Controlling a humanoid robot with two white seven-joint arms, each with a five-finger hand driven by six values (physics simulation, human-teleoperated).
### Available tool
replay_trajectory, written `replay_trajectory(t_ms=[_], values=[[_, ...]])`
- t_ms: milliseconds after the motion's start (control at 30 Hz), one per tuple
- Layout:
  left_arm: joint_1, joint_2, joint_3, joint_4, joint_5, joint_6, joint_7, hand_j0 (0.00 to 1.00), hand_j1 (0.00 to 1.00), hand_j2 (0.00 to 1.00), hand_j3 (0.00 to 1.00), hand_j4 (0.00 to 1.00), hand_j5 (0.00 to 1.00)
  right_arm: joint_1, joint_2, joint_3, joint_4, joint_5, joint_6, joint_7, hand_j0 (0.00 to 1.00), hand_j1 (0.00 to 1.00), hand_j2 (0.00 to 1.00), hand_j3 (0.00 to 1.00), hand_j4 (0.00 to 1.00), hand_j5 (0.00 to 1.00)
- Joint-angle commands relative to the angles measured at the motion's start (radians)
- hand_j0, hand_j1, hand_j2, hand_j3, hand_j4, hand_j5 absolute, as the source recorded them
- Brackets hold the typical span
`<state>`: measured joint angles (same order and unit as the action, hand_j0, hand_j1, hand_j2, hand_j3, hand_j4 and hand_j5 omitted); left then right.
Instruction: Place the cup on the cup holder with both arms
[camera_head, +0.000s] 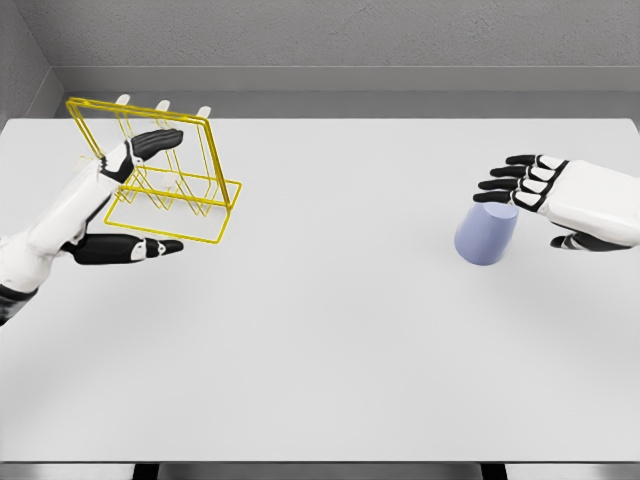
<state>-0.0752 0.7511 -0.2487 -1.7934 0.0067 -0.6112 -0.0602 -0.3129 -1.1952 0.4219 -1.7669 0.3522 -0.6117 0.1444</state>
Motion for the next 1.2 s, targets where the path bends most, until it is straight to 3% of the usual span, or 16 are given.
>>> replay_trajectory(t_ms=[0, 133, 233, 367, 433, 533, 600, 700, 833, 967, 1067, 1167], values=[[0.000, -0.021, -0.053, 0.008, 0.001, 0.000, 0.000, 1.00, 1.00, 1.00, 1.00, 1.00, 1.00, -0.002, -0.003, 0.006, 0.000, -0.006, 0.001, 0.000, 1.00, 1.00, 1.00, 1.00, 1.00, 1.00], [0.000, -0.022, -0.067, 0.006, 0.004, 0.000, 0.000, 1.00, 1.00, 1.00, 1.00, 1.00, 1.00, -0.006, -0.026, 0.067, 0.003, -0.007, 0.001, -0.011, 1.00, 1.00, 1.00, 1.00, 1.00, 1.00], [0.000, -0.021, -0.087, 0.006, 0.006, 0.000, 0.002, 1.00, 1.00, 1.00, 1.00, 1.00, 1.00, -0.058, -0.026, 0.067, 0.017, -0.009, 0.001, 0.012, 1.00, 1.00, 1.00, 1.00, 1.00, 1.00], [0.006, -0.021, -0.100, 0.000, 0.042, 0.000, 0.002, 1.00, 1.00, 1.00, 1.00, 1.00, 1.00, -0.210, 0.017, 0.069, 0.032, -0.032, 0.001, 0.326, 1.00, 1.00, 1.00, 1.00, 1.00, 1.00], [0.005, -0.021, -0.119, -0.004, 0.130, 0.000, 0.002, 1.00, 1.00, 1.00, 1.00, 1.00, 1.00, -0.282, 0.078, 0.070, 0.053, -0.041, 0.001, 0.466, 1.00, 1.00, 1.00, 1.00, 1.00, 1.00], [0.003, -0.019, -0.169, -0.004, 0.131, 0.000, 0.002, 1.00, 1.00, 1.00, 1.00, 1.00, 1.00, -0.344, 0.146, 0.078, 0.069, -0.038, 0.001, 0.466, 1.00, 1.00, 1.00, 1.00, 1.00, 1.00], [0.002, -0.019, -0.188, -0.004, 0.162, 0.000, 0.002, 1.00, 1.00, 1.00, 1.00, 1.00, 1.00, -0.396, 0.177, 0.146, 0.118, -0.038, 0.001, 0.466, 1.00, 1.00, 1.00, 1.00, 1.00, 1.00], [-0.008, -0.019, -0.218, -0.004, 0.236, 0.030, 0.000, 1.00, 1.00, 1.00, 1.00, 1.00, 1.00, -0.411, 0.238, 0.193, 0.205, -0.041, 0.001, 0.466, 0.99, 0.99, 0.99, 0.99, 0.99, 0.99], [-0.015, -0.015, -0.247, -0.004, 0.253, 0.099, 0.000, 1.00, 1.00, 1.00, 1.00, 1.00, 1.00, -0.411, 0.244, 0.236, 0.319, -0.064, 0.001, 0.466, 0.99, 0.99, 0.99, 0.99, 0.99, 0.99], [-0.014, -0.007, -0.284, -0.004, 0.259, 0.186, -0.044, 1.00, 1.00, 1.00, 1.00, 1.00, 1.00, -0.411, 0.246, 0.255, 0.351, -0.062, 0.001, 0.466, 0.99, 0.99, 0.99, 0.99, 0.99, 0.99], [-0.014, 0.001, -0.307, -0.001, 0.259, 0.251, -0.056, 1.00, 1.00, 1.00, 1.00, 1.00, 1.00, -0.413, 0.284, 0.270, 0.351, -0.059, 0.001, 0.466, 0.99, 0.99, 0.99, 0.99, 0.99, 0.99], [-0.014, 0.007, -0.330, 0.002, 0.322, 0.252, -0.090, 1.00, 1.00, 1.00, 1.00, 1.00, 1.00, -0.414, 0.302, 0.273, 0.353, -0.056, 0.001, 0.466, 0.99, 0.99, 0.99, 0.99, 0.99, 0.99]])
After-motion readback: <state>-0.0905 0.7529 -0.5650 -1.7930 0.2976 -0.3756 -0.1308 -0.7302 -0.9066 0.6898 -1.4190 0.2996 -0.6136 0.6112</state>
